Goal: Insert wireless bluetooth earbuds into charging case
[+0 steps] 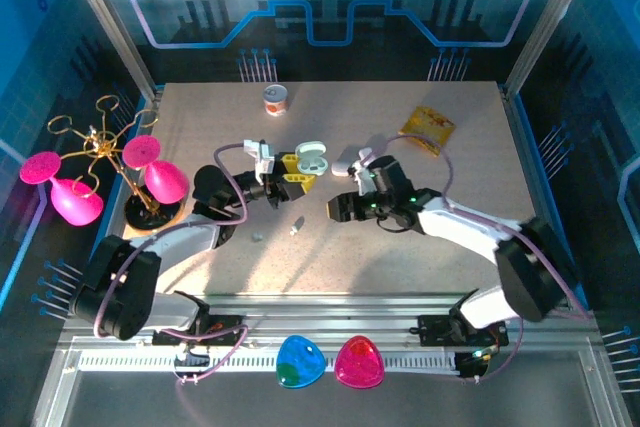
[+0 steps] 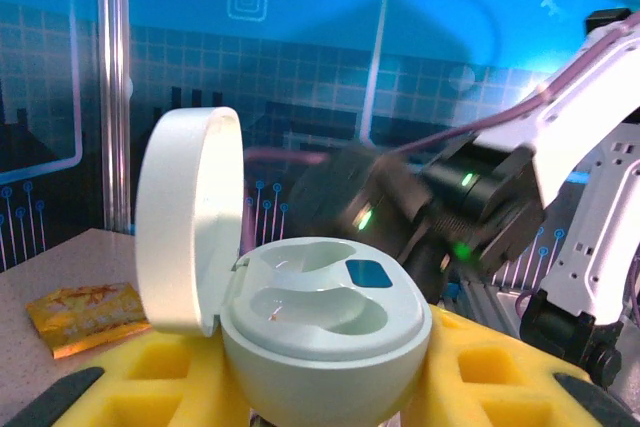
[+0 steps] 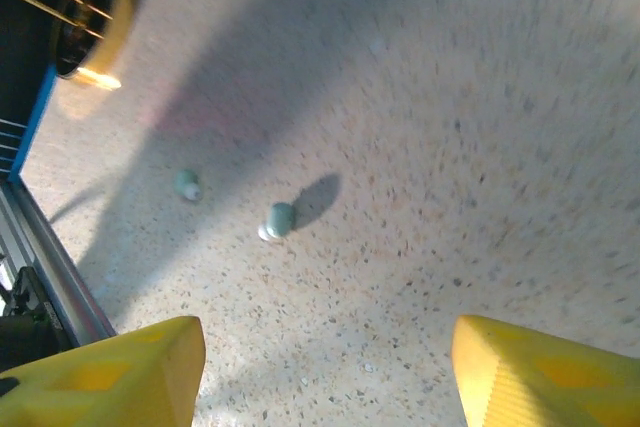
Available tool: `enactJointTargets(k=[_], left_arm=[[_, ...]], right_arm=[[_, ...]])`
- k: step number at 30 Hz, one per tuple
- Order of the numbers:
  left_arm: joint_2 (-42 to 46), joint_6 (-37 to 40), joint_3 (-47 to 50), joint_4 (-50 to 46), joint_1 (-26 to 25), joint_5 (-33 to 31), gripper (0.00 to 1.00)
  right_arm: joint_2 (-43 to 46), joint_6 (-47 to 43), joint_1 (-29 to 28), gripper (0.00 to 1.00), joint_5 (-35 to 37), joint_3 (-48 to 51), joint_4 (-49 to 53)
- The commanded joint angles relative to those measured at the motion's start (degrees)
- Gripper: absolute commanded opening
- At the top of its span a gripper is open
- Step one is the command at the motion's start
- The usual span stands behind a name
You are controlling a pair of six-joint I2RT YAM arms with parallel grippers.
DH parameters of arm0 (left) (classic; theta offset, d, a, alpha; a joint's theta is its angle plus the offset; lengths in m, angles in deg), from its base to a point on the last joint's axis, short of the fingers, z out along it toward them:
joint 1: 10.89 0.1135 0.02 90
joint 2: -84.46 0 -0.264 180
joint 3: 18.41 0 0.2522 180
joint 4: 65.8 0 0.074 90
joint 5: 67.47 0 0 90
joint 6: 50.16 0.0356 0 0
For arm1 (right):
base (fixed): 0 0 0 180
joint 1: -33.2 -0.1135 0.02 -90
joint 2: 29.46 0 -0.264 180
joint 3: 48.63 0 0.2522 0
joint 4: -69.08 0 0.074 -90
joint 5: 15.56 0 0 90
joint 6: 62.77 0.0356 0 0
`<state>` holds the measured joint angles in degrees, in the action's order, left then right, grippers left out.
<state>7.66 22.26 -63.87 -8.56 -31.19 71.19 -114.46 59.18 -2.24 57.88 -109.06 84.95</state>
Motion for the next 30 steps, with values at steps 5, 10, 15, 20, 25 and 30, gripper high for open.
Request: enactJointTargets(k=[5, 10, 15, 20, 25, 30], left_arm=[[4.12, 2.55, 0.85, -1.04, 0.52, -0.63, 0.31], [5.13, 3.05, 1.03, -1.69, 0.47, -0.50, 0.31], [5.60, 4.12, 1.03, -3.03, 0.52, -0.47, 0.31], [5.60, 4.31, 1.34, -2.97, 0.50, -0.42, 0.31], [6.12, 4.85, 1.47, -3.86, 0.54, -0.52, 0.31], [6.48, 5.54, 1.47, -4.66, 0.52, -0.80, 0.31]], right_arm=[[-15.18, 13.62, -5.82, 0.56, -1.85, -9.43, -5.87], [-22.16, 17.16, -7.48, 0.48, -3.66, -12.80, -8.83], [-26.32, 16.68, -8.56, 0.42, -3.43, -16.76, -6.71], [-29.37, 15.73, -9.13, 0.39, -3.83, -20.02, -4.47], [-31.26, 15.30, -9.88, 0.38, -4.00, -21.96, -3.26], [-31.71, 14.89, -10.77, 0.37, -4.26, -22.33, -2.52]])
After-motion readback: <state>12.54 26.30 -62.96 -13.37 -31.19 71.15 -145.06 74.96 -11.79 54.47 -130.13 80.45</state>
